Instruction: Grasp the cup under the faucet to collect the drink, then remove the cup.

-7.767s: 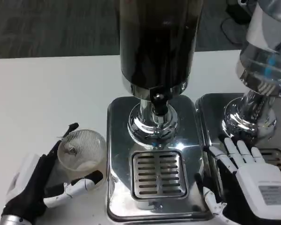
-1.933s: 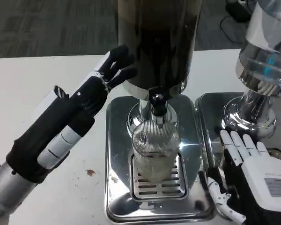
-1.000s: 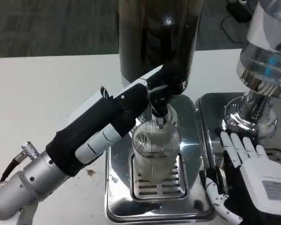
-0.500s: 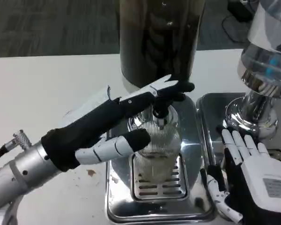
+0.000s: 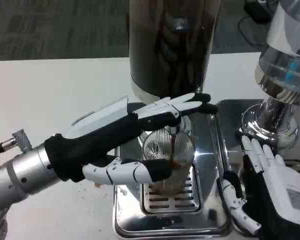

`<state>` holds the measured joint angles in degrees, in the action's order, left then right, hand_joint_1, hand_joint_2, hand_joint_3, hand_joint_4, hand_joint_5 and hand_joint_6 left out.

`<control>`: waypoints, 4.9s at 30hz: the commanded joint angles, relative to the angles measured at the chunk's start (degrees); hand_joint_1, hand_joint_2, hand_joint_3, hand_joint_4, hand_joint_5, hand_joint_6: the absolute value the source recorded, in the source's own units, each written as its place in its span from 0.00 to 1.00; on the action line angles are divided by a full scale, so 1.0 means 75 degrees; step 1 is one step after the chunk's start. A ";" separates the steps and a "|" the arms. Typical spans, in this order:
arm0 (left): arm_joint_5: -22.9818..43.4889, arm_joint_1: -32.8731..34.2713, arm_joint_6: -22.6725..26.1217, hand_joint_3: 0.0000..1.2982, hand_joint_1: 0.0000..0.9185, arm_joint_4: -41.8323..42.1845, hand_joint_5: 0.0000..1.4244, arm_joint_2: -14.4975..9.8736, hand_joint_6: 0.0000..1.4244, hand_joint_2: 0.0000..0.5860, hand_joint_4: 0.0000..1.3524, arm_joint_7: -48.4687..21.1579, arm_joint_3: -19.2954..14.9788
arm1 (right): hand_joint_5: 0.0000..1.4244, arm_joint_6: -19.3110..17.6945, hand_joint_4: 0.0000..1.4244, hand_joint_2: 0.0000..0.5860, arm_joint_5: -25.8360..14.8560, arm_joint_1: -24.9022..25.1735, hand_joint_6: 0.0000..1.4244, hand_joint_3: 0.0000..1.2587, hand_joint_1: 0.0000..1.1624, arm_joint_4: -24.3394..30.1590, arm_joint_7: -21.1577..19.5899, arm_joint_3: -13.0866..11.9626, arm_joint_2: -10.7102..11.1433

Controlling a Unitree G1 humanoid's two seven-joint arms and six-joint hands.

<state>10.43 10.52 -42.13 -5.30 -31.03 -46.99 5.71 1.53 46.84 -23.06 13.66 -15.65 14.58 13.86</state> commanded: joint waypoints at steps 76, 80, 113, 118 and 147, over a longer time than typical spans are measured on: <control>-0.1424 -0.2256 0.0198 0.04 0.00 0.1167 0.00 0.0657 0.00 0.37 0.00 0.3592 -0.2333 | 0.00 -0.0456 0.00 0.27 -0.3675 0.1844 0.01 0.00 0.56 -0.1069 0.2749 0.0039 -0.0509; -0.1535 -0.2810 0.0458 0.05 0.00 0.1024 0.00 0.0685 0.00 0.36 0.00 0.3929 -0.2777 | 0.00 -0.0453 0.00 0.26 -0.3711 0.1904 0.01 0.00 0.56 -0.1099 0.2943 0.0161 -0.0461; -0.1627 -0.4180 0.1251 0.08 0.00 -0.0037 0.00 0.1031 0.00 0.36 0.00 0.4743 -0.3320 | 0.00 -0.1849 0.00 0.23 -0.3957 0.1923 0.00 0.00 0.65 -0.2060 0.2310 0.0225 -0.0962; -0.1633 -0.4303 0.1293 0.08 0.00 -0.0030 0.00 0.1065 0.00 0.36 0.00 0.4766 -0.3312 | 0.00 -0.2124 0.00 0.22 -0.3997 0.2086 0.02 0.00 0.68 -0.2419 0.2261 0.0235 -0.1027; -0.1661 -0.4868 0.1532 0.12 0.00 0.0452 0.00 0.1258 0.00 0.37 0.00 0.4820 -0.3370 | 0.15 -0.2145 0.07 0.21 -0.4102 0.2483 0.22 0.00 0.74 -0.3150 0.2312 0.0358 -0.1270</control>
<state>-2.35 -25.23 -31.35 -2.69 -21.98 -11.54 -19.20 -15.42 15.73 -4.89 -8.86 1.03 16.54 4.51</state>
